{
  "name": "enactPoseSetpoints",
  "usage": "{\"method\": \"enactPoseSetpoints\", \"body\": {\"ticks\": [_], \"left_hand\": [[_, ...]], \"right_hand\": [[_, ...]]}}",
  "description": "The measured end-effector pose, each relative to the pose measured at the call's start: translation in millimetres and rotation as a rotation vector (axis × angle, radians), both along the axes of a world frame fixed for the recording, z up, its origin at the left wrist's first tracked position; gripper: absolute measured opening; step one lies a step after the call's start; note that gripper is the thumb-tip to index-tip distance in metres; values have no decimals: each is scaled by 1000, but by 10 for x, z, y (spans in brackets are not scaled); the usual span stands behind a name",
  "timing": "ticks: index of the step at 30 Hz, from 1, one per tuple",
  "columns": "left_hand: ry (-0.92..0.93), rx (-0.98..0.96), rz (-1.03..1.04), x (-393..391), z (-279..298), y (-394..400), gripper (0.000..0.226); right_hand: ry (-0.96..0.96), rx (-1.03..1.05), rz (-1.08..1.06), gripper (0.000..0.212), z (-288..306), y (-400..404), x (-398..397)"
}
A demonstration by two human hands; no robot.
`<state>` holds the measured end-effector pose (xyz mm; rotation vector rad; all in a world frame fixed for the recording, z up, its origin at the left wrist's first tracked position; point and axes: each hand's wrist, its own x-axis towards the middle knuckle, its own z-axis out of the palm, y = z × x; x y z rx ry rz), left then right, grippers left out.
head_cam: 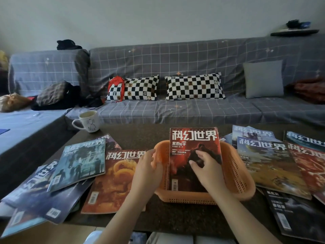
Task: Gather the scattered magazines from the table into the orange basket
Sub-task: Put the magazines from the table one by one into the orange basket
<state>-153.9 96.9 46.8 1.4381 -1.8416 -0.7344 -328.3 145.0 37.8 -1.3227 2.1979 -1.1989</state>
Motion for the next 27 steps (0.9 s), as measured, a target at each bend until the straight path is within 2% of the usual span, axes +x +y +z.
{"method": "enactPoseSetpoints", "body": {"ticks": [6,12,17,20,23,27], "left_hand": [[-22,18,137,672,-65,-76,42],[-81,-38,267,1248,-222,-214,33],[-132,10,410,1689,-372,-429,34],[-256,34,515,1955,-487,-576,38],[-365,112,584,2184,-586,-738,45],[-355,231,595,2395,-674,-951,47]], "right_hand": [[-121,-116,286,41,25,-161,833],[-187,-92,482,39,-25,-402,1471],[-189,-23,515,37,-201,-704,1868],[-193,60,509,37,-348,-919,2052],[-281,136,543,41,-468,-1141,2207],[-331,191,554,48,-550,-1405,2346]]}}
